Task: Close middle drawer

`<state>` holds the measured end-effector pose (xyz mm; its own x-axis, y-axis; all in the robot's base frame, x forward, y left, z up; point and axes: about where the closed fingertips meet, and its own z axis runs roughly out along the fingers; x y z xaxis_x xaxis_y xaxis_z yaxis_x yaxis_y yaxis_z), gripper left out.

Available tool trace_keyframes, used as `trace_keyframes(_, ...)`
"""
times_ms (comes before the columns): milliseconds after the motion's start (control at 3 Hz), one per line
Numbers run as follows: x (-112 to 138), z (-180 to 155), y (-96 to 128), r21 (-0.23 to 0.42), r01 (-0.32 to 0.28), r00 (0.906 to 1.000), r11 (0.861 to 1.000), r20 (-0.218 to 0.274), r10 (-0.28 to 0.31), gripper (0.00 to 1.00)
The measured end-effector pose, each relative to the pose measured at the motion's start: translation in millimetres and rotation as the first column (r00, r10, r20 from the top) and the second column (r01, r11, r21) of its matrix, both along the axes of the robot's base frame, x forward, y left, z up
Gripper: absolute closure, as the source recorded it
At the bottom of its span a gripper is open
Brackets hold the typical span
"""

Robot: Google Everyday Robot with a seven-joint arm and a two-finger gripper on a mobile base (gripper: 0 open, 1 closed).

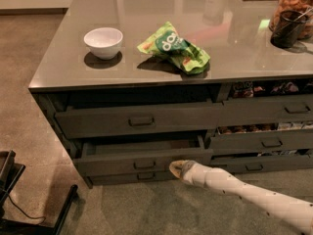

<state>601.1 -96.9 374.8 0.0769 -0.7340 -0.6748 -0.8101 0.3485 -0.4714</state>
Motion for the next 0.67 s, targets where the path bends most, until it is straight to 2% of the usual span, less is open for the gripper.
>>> trace_keyframes(333,22.8,-3.2,6.0,0.006,-0.006,0.9998,1.0,0.017,0.006,1.0)
trace_keyframes(667,57.1,2.9,21.2,0.002,-0.032,0.9982,0.999,0.051,0.032,1.0)
